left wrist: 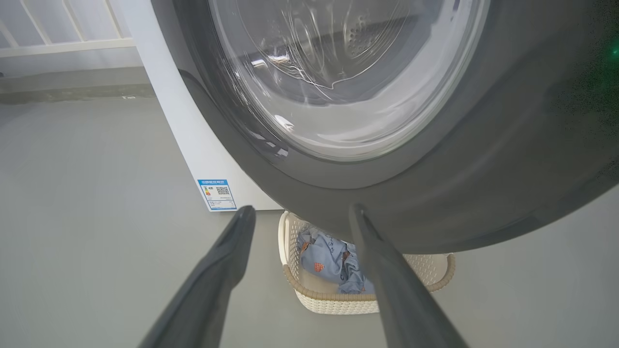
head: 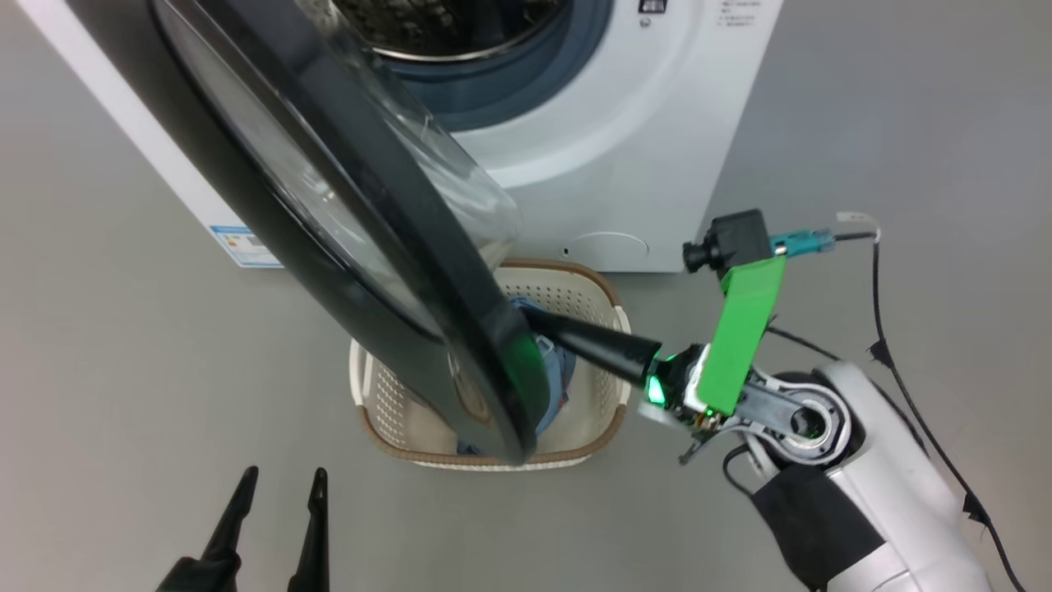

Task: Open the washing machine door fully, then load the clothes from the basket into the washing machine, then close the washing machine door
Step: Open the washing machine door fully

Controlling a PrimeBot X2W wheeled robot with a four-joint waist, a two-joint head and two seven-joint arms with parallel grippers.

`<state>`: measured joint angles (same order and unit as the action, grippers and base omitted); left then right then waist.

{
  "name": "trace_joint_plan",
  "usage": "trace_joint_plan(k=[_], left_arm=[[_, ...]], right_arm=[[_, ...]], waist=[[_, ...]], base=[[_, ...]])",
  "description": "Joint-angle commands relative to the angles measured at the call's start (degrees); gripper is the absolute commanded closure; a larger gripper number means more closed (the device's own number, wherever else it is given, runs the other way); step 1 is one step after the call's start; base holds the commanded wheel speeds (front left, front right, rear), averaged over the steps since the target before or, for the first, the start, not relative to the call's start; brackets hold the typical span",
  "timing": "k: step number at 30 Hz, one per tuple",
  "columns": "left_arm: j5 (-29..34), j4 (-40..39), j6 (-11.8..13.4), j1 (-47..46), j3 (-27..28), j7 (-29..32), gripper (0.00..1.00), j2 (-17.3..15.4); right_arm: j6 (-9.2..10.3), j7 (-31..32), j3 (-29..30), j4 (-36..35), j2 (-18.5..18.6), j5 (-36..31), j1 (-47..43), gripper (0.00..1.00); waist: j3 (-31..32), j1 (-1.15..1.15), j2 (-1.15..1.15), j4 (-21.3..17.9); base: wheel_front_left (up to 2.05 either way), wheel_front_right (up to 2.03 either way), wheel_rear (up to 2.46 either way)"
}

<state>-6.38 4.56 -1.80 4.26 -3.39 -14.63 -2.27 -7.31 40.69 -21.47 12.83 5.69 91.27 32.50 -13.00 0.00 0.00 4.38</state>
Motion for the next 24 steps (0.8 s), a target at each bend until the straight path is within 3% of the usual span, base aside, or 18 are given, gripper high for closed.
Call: trace_joint_plan(k=[1,14,24], left_arm=[[-0.1,-1.0,-0.3,-0.5,1.5,-0.4,0.0,-0.6],[-2.6,-1.6,0.7,-0.7,-2.0,-0.4,0.0,-0.6],[-3.2,-2.0,1.2,-0.5,-2.7,-0.4,0.0,-0.6]], right_arm=[[-0.18,-0.2,-2.1,-1.2,-2.0,0.1,-1.0,1.0],[-0.18,-6.0,-6.9,1.5,-2.8,1.6,-2.5,1.0],[-0.18,-9.7,-12.3,1.0,-2.8,5.0,-2.6,1.0]], waist=[[1.7,0.0,0.0,1.6],[3.8,0.0,0.0,9.9],[5.5,0.0,0.0,12.3]], base=[[0.0,0.0,0.0],[0.0,0.0,0.0],[0.0,0.0,0.0]])
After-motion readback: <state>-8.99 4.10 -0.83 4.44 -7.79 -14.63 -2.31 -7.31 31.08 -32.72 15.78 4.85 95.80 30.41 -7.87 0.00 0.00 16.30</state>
